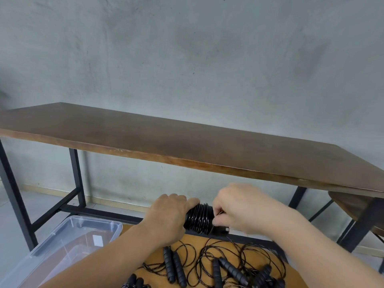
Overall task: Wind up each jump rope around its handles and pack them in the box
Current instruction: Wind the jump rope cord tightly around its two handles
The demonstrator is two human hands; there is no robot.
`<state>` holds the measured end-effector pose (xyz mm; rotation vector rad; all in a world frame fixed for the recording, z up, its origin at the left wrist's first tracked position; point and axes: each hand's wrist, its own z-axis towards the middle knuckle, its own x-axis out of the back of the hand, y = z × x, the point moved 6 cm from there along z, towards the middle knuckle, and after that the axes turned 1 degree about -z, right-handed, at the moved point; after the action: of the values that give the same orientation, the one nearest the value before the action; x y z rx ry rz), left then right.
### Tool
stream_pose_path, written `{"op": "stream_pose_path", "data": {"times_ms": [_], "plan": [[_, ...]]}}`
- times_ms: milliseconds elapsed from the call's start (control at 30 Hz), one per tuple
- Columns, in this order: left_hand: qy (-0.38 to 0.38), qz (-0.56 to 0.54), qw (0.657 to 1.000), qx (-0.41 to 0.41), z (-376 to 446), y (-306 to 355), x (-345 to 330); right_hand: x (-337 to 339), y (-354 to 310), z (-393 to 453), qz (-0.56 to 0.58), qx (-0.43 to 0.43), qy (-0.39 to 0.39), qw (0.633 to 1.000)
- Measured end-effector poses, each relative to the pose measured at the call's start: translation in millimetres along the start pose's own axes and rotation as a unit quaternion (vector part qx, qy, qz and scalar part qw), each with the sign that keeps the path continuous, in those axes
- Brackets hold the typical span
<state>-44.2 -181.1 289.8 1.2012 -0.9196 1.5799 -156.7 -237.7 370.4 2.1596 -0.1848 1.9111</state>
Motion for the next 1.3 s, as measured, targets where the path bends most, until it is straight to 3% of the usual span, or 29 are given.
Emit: {"op": "stream_pose_path", "data": {"times_ms": [67,167,367,633,1100,1200,1300], "plan": [[-0.002,-0.037,0.999,-0.034,-1.7,4.7,4.9,8.2,7.0,7.4,0.017,0.018,-0.013,1.0],[-0.019,-0.115,0.99,-0.074,-4.4,4.8,13.3,13.1,21.4,17.2,0.134,0.017,-0.035,0.99],[-0.067,-0.237,0.965,-0.09,-14.1,0.2,16.8,-4.1,40.1,25.7,0.35,0.01,-0.053,0.935],[-0.101,-0.393,0.912,-0.058,-24.1,4.0,16.8,-39.8,42.0,23.6,0.586,0.011,-0.085,0.806],[-0.15,-0.491,0.858,-0.013,-25.9,5.3,3.9,-79.3,40.4,15.2,0.786,-0.028,0.022,0.617],[-0.161,-0.513,0.843,0.0,-25.0,3.7,-0.2,-83.2,40.5,11.9,0.796,-0.033,0.034,0.604],[-0.167,-0.536,0.828,0.0,-25.9,5.6,-2.1,-88.1,43.1,10.1,0.783,-0.059,0.052,0.617]]}}
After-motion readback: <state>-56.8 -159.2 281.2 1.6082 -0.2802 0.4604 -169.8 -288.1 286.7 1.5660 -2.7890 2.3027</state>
